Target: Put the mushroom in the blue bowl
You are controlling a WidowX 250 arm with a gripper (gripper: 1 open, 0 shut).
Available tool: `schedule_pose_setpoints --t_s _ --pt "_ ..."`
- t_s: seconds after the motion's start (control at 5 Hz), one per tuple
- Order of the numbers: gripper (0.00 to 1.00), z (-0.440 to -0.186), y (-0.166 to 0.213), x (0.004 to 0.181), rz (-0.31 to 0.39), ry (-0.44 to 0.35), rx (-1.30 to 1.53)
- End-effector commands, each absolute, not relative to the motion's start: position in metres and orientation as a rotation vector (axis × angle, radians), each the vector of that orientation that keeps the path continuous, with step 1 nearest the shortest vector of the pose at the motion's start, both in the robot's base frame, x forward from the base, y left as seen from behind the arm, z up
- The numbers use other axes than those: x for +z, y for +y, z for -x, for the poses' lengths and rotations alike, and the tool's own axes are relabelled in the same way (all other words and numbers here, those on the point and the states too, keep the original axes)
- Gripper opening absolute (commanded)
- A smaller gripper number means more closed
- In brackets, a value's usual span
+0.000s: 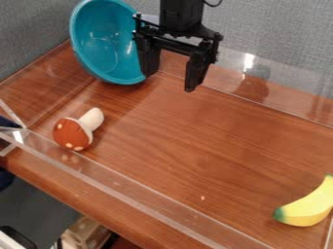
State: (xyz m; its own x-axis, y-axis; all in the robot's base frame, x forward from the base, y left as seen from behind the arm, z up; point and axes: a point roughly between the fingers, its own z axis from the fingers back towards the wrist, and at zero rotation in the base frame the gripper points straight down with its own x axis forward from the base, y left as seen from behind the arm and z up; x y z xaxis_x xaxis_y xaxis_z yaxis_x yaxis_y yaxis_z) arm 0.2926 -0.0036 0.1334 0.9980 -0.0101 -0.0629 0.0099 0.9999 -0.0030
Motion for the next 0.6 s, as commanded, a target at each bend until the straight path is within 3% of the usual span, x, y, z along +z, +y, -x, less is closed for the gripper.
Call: schedule_pose_setpoints --t_s 0.0,0.4 --pt "1.00 -0.290 -0.001 0.129 0.000 0.077 -0.001" --pt "1.00 -0.243 0.050 0.125 -0.012 0.079 0.115"
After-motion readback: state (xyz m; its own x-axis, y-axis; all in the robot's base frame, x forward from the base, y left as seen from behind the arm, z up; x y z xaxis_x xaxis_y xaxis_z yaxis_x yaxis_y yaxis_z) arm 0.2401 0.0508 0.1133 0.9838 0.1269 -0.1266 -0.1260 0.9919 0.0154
